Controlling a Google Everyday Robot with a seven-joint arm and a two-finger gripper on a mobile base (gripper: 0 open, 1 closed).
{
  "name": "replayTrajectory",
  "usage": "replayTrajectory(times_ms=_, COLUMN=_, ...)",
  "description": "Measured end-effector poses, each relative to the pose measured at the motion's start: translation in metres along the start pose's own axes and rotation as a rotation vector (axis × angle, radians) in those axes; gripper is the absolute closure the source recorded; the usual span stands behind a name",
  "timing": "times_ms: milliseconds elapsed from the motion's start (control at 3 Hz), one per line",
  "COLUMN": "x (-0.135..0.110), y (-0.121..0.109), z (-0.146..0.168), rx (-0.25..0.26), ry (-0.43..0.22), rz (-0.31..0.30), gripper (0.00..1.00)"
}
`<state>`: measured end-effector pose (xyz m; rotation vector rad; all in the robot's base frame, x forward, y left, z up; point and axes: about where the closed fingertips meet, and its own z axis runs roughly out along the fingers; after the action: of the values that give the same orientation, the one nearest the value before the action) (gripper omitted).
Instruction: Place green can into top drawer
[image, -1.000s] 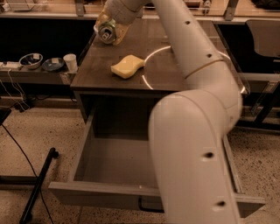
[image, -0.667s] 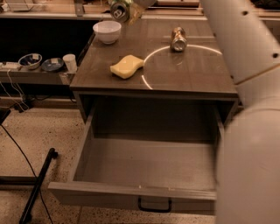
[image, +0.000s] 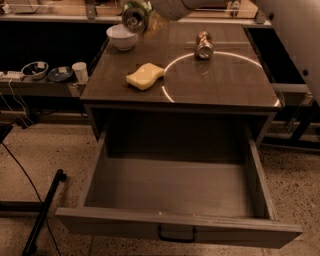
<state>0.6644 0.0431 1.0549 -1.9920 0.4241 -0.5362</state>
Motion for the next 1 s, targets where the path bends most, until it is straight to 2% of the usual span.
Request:
replayTrajectory(times_ms=333, x=-0.073, y=0.071, z=0.036, rx=-0.152, ry=-0.174, rz=0.015, gripper=1.0)
replayTrajectory(times_ms=667, x=-0.091, y=0.092, z=0.046, rx=-0.197, ry=-0.209, rz=0.011, gripper=1.0)
replayTrajectory(times_ms=1000, x=-0.091, y=0.092, z=0.046, rx=-0.197, ry=-0.209, rz=0.011, gripper=1.0)
